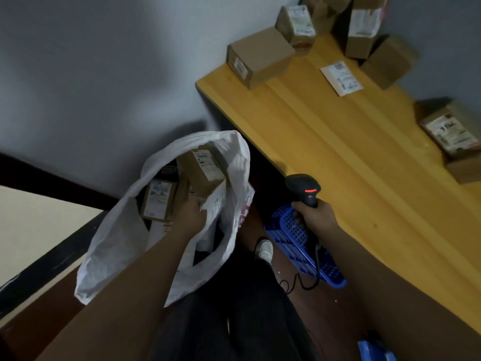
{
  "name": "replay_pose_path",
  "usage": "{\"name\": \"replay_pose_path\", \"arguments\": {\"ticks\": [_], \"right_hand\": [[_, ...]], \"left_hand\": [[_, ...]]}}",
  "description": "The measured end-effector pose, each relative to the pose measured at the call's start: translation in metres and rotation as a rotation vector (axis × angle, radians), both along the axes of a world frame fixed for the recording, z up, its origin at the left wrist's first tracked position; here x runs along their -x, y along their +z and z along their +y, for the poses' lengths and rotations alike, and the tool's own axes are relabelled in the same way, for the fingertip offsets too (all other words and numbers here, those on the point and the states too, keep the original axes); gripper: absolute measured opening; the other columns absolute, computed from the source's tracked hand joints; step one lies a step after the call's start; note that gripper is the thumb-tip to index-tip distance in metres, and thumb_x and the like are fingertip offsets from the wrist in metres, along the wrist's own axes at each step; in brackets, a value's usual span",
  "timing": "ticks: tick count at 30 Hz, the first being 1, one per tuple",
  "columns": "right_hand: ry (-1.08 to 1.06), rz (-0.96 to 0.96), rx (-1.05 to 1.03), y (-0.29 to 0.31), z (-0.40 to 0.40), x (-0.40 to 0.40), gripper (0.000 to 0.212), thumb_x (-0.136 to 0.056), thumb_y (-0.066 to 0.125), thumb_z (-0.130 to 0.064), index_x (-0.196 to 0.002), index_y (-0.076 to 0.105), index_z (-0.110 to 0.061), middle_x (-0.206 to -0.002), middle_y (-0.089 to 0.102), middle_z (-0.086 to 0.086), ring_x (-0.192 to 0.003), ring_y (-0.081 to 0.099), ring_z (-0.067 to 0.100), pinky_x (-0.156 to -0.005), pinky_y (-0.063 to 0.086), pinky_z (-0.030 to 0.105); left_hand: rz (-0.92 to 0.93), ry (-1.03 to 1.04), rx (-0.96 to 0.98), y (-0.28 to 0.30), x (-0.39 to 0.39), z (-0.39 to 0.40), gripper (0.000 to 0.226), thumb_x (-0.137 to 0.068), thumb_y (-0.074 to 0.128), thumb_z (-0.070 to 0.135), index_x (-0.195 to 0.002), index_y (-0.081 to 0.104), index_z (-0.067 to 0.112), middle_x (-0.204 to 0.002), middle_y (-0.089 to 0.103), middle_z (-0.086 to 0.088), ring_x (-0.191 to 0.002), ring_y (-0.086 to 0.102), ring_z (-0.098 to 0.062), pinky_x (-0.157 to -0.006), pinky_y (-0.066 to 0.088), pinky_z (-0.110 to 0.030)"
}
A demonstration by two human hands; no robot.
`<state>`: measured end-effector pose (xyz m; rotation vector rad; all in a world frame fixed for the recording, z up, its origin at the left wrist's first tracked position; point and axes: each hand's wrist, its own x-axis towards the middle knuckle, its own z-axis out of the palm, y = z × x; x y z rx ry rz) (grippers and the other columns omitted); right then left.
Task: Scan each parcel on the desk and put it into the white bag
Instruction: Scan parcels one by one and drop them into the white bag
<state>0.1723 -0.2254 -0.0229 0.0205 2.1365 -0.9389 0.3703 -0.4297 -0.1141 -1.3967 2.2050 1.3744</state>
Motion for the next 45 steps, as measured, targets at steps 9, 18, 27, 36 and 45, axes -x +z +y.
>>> {"name": "replay_pose_path", "arguments": {"ticks": [9, 18, 27, 36, 45], "right_hand": [[-0.046, 0.073, -0.029, 0.001, 0.03, 0.016, 0.018, -0.091, 0.067, -0.018, -0.093, 0.059, -0.002, -0.078, 0.063, 0.017, -0.065, 0.055, 0.028, -0.07, 0.05, 0.046], [-0.232, 0.132, 0.02, 0.026, 0.088, 0.066, 0.014, -0.093, 0.064, -0.018, -0.099, 0.06, -0.006, -0.081, 0.062, 0.01, -0.061, 0.054, 0.022, -0.057, 0.044, 0.034], [-0.425, 0.18, 0.022, 0.054, 0.221, 0.157, 0.01, -0.091, 0.064, -0.018, -0.092, 0.062, -0.008, -0.077, 0.064, 0.008, -0.058, 0.054, 0.019, -0.056, 0.043, 0.031], [-0.616, 0.252, 0.044, 0.066, 0.321, 0.253, 0.01, -0.089, 0.063, -0.018, -0.09, 0.061, -0.008, -0.076, 0.063, 0.008, -0.058, 0.054, 0.019, -0.056, 0.044, 0.03], [-0.831, 0.216, 0.112, 0.033, 0.336, 0.303, 0.011, -0.09, 0.063, -0.018, -0.094, 0.062, -0.008, -0.076, 0.063, 0.006, -0.059, 0.055, 0.018, -0.056, 0.044, 0.028]], "left_hand": [[0.195, 0.02, 0.09, 0.038, 0.027, -0.007, 0.019, -0.1, 0.045, 0.014, -0.116, 0.055, 0.009, -0.104, 0.054, 0.0, -0.083, 0.051, -0.011, -0.069, 0.039, -0.021], [0.353, -0.254, 0.184, 0.099, 0.141, 0.031, 0.024, -0.101, 0.044, 0.018, -0.12, 0.056, 0.013, -0.107, 0.063, 0.0, -0.094, 0.059, -0.018, -0.077, 0.046, -0.031], [0.3, -0.571, 0.126, 0.123, 0.314, 0.163, 0.024, -0.104, 0.039, 0.028, -0.124, 0.05, 0.023, -0.12, 0.056, 0.003, -0.085, 0.062, -0.029, -0.064, 0.048, -0.04], [0.243, -0.709, 0.188, 0.123, 0.428, 0.281, 0.027, -0.102, 0.039, 0.023, -0.126, 0.051, 0.017, -0.132, 0.051, -0.004, -0.087, 0.062, -0.026, -0.072, 0.052, -0.036], [0.131, -0.95, 0.215, 0.119, 0.536, 0.341, 0.041, -0.101, 0.043, 0.025, -0.141, 0.037, 0.019, -0.141, 0.042, -0.006, -0.111, 0.056, -0.03, -0.084, 0.05, -0.041]]}}
